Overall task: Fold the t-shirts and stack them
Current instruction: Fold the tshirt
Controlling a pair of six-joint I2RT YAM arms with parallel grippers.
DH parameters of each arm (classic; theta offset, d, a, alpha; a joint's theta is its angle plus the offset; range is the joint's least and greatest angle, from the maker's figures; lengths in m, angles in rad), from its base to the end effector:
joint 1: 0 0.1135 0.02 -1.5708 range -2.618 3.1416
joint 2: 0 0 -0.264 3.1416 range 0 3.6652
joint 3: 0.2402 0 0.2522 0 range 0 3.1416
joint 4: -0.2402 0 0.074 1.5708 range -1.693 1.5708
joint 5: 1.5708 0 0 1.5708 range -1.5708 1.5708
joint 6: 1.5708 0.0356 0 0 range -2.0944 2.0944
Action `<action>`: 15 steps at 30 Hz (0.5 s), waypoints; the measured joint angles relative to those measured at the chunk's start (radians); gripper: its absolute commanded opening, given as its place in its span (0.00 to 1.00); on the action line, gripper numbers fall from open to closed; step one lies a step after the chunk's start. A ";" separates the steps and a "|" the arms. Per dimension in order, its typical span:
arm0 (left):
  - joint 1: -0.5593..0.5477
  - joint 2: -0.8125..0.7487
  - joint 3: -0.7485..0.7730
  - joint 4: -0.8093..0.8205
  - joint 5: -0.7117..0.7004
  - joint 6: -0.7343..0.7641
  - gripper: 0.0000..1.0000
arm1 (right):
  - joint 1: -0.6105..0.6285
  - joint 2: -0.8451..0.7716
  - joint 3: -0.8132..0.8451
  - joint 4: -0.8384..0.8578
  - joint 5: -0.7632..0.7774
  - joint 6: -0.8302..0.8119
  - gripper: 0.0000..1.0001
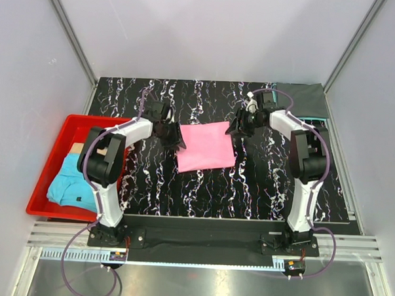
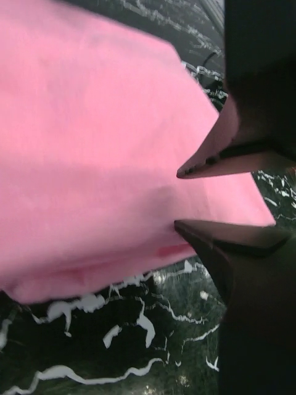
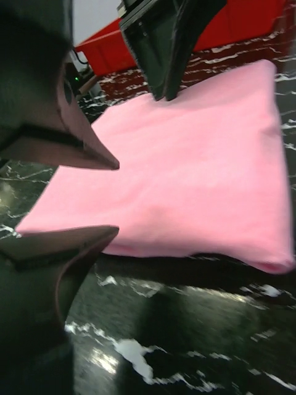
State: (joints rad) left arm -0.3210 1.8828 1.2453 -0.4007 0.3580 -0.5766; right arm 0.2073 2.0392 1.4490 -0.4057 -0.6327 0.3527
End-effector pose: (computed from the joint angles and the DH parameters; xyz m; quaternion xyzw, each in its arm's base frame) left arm 0.3643 -0.1343 0.1747 -0.0745 0.9476 -0.2671 0.1588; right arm 0.4184 0.1095 0.1764 -0.0218 0.9154 0.3612 0.1765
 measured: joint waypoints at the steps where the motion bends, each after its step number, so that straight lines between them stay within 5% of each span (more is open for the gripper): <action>1: 0.000 0.018 0.000 -0.016 -0.012 0.003 0.44 | -0.002 0.025 0.030 -0.006 0.009 -0.009 0.55; 9: 0.009 0.053 0.099 -0.105 -0.098 0.060 0.51 | -0.006 0.170 0.196 -0.055 0.037 -0.083 0.63; 15: 0.025 0.141 0.240 -0.134 -0.109 0.115 0.51 | -0.008 0.249 0.256 -0.051 -0.006 -0.099 0.52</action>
State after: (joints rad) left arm -0.2958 2.0239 1.4857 -0.5343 0.2485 -0.4618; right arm 0.1997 2.2887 1.7050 -0.4572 -0.6388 0.2539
